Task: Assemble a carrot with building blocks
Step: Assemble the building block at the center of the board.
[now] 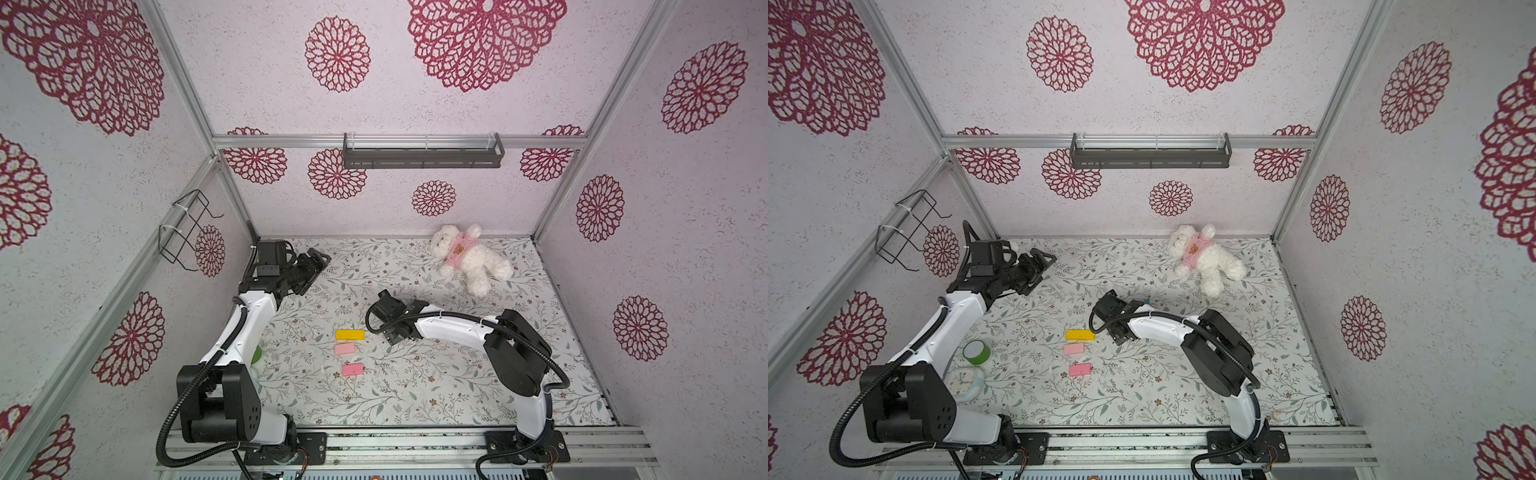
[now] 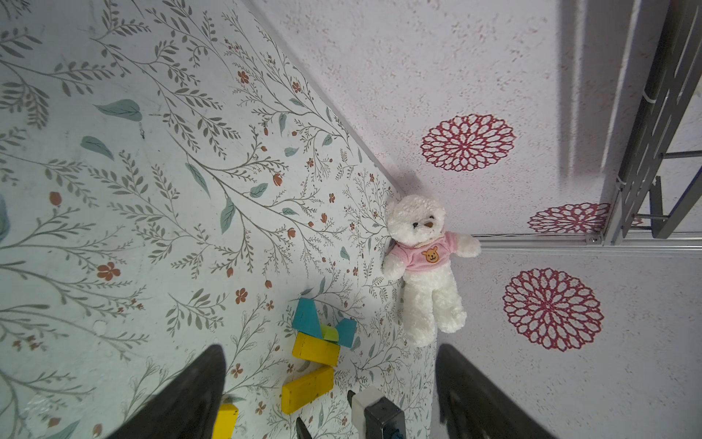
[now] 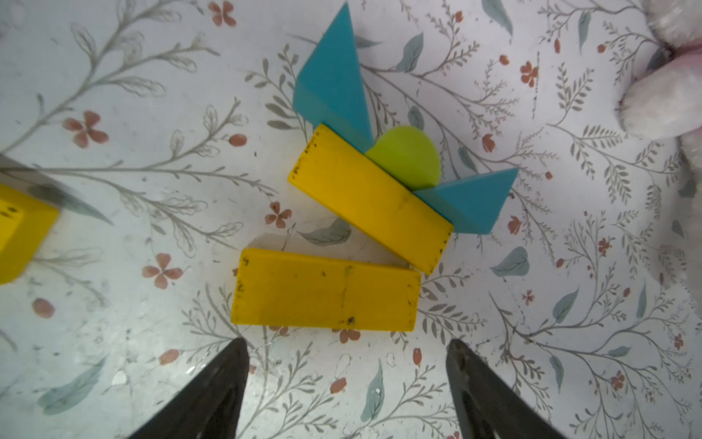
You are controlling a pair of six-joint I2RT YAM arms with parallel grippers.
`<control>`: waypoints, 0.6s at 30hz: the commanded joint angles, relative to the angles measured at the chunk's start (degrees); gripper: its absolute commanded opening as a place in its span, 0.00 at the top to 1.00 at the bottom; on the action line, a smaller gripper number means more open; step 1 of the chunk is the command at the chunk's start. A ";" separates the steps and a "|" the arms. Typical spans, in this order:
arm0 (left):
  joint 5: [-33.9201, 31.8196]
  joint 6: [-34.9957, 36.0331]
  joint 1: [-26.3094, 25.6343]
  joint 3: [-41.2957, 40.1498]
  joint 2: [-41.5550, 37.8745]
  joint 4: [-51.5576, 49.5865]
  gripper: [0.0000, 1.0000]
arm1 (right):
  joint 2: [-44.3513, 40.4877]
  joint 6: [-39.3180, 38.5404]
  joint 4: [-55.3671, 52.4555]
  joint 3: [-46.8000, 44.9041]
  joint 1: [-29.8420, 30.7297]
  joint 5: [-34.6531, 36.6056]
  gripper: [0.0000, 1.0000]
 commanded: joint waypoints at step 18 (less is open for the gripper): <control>0.39 -0.30 -0.33 0.43 -0.55 0.99 0.11 | 4.13 -1.38 -1.20 5.78 -0.42 2.19 0.15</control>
